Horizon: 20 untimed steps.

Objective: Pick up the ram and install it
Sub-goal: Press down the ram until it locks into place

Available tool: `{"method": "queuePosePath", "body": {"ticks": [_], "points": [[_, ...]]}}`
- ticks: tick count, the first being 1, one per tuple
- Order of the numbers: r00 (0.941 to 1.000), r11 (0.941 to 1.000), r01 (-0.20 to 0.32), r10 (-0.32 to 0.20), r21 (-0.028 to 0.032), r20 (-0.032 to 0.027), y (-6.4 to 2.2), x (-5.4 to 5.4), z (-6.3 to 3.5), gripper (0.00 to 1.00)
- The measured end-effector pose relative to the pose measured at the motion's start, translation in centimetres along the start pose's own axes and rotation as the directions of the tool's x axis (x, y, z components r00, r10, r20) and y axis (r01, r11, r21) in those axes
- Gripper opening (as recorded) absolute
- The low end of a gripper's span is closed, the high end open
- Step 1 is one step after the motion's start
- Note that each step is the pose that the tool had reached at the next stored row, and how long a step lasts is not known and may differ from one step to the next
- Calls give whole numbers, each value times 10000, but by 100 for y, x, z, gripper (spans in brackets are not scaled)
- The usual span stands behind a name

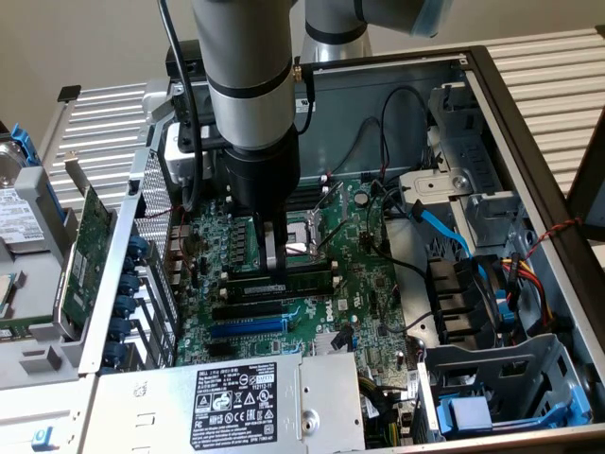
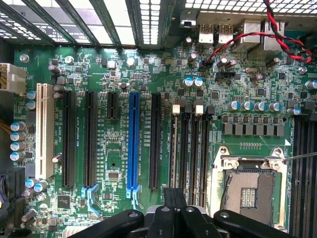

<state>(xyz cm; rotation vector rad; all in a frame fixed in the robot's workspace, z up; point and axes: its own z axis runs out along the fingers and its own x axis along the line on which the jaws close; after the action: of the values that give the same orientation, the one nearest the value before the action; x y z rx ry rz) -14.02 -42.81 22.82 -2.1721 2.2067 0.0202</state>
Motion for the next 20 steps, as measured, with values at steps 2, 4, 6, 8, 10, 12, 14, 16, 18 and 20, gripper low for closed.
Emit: {"method": "queuePosePath", "body": {"ticks": [2, 4, 6, 8, 10, 12, 14, 16, 18, 20], "points": [[10000, 10000, 0, 0, 0, -1, 0, 1, 1, 11], [10000, 10000, 0, 0, -1, -2, 0, 1, 2, 11], [10000, 10000, 0, 0, -1, -2, 0, 2, 3, 11], [10000, 10000, 0, 0, -1, -1, -1, 1, 3, 11], [10000, 10000, -1, 1, -1, 0, -2, 1, 4, 11], [10000, 10000, -1, 1, -1, 0, -4, 1, 4, 11], [10000, 10000, 0, 0, 0, -1, -5, 1, 4, 11], [10000, 10000, 0, 0, -2, -3, -5, 2, 5, 11], [10000, 10000, 1, -1, 2, 0, -5, 2, 10, 11], [10000, 10000, 0, 0, -1, -2, -5, 2, 14, 11]]}}
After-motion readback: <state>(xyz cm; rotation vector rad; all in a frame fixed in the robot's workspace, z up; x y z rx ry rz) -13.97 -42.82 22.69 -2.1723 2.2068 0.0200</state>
